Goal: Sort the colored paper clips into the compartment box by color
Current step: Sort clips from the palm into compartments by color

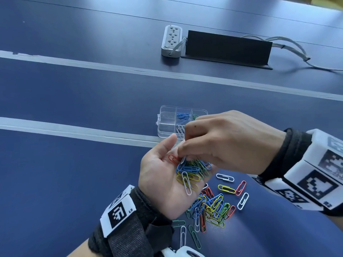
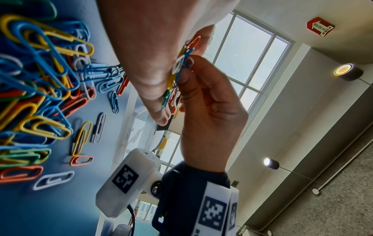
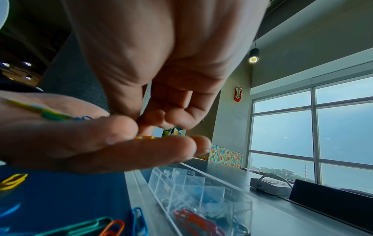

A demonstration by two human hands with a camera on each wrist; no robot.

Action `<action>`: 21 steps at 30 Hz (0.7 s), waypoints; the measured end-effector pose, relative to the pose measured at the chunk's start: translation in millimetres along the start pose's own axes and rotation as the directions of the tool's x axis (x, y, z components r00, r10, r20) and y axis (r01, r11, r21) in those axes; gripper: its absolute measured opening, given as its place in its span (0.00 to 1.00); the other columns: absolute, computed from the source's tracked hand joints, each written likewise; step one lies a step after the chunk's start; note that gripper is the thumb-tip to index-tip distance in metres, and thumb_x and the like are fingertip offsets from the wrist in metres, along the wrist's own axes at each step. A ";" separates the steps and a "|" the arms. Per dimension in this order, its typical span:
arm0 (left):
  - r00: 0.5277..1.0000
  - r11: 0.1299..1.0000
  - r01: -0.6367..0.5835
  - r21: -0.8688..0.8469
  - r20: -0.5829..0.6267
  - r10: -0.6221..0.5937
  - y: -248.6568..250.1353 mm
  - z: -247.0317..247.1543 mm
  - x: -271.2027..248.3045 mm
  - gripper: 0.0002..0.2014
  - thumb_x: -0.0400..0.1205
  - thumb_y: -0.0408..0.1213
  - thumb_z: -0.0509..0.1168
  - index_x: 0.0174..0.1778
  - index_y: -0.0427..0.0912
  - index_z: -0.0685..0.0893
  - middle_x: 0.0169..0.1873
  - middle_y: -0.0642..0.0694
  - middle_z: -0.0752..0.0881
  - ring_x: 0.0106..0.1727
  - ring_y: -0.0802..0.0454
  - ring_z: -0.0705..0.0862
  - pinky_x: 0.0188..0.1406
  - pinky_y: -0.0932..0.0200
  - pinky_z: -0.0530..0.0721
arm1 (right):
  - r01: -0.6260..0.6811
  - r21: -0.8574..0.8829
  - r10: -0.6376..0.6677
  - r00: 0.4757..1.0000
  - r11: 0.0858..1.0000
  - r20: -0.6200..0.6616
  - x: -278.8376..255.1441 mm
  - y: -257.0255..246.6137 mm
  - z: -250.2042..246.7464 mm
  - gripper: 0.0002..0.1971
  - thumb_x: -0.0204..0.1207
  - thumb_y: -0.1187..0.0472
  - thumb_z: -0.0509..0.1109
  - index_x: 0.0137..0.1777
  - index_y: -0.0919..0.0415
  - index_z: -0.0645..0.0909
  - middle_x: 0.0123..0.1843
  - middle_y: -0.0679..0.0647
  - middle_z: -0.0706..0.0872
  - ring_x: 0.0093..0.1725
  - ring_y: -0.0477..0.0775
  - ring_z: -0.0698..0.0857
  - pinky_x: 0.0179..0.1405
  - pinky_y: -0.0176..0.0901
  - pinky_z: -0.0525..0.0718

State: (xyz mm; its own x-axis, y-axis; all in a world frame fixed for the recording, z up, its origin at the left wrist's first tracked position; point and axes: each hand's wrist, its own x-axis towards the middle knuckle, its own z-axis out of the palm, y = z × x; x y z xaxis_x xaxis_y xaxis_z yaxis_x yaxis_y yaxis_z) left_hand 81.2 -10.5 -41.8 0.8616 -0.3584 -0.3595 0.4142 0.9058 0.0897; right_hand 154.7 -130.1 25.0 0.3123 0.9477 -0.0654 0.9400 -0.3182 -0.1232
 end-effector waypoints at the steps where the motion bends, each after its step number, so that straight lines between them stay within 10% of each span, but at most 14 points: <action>1: 1.000 1.000 -0.001 -0.003 -0.001 0.001 0.3 0.3 0.0 0.16 0.78 0.45 0.55 0.42 0.35 0.81 0.40 0.39 0.76 0.49 0.40 0.78 0.66 0.36 0.72 | -0.001 0.011 0.002 1.000 1.000 -0.015 -0.4 -0.4 0.4 0.12 0.77 0.51 0.60 0.50 0.49 0.85 0.39 0.50 0.81 0.36 0.59 0.82 0.22 0.52 0.82; 10: 1.000 1.000 -0.017 0.002 0.002 0.017 -2.4 3.2 2.5 0.15 0.78 0.39 0.57 0.49 0.35 0.85 0.55 0.34 0.82 0.64 0.37 0.78 0.65 0.36 0.74 | 0.010 0.117 0.002 0.995 0.993 -0.103 -1.4 1.6 -1.9 0.13 0.76 0.57 0.62 0.55 0.43 0.83 0.42 0.49 0.82 0.33 0.59 0.81 0.22 0.52 0.82; 15: 0.998 0.999 -0.038 -0.018 0.043 0.039 -2.7 4.3 1.2 0.18 0.79 0.39 0.54 0.43 0.33 0.86 0.47 0.35 0.87 0.47 0.39 0.88 0.53 0.33 0.81 | -0.053 0.231 0.091 0.984 0.971 -0.156 0.3 4.1 -4.8 0.10 0.77 0.58 0.64 0.55 0.50 0.83 0.41 0.47 0.80 0.34 0.57 0.81 0.28 0.53 0.83; 21: 1.000 0.998 -0.022 -0.065 -0.005 0.022 -1.8 0.6 1.7 0.10 0.79 0.40 0.54 0.41 0.39 0.77 0.42 0.38 0.77 0.52 0.42 0.76 0.69 0.36 0.71 | -0.071 0.074 0.065 0.995 0.995 0.081 -1.9 -0.2 -9.5 0.11 0.74 0.53 0.64 0.54 0.44 0.82 0.43 0.45 0.81 0.40 0.57 0.84 0.29 0.53 0.84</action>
State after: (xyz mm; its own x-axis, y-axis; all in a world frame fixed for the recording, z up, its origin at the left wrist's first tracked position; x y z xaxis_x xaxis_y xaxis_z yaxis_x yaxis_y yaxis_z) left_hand 82.1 -12.8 -42.0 0.8689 -0.3374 -0.3622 0.3750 0.9263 0.0367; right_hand 155.3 -131.6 34.6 0.3605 0.9201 -0.1530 0.9027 -0.3854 -0.1912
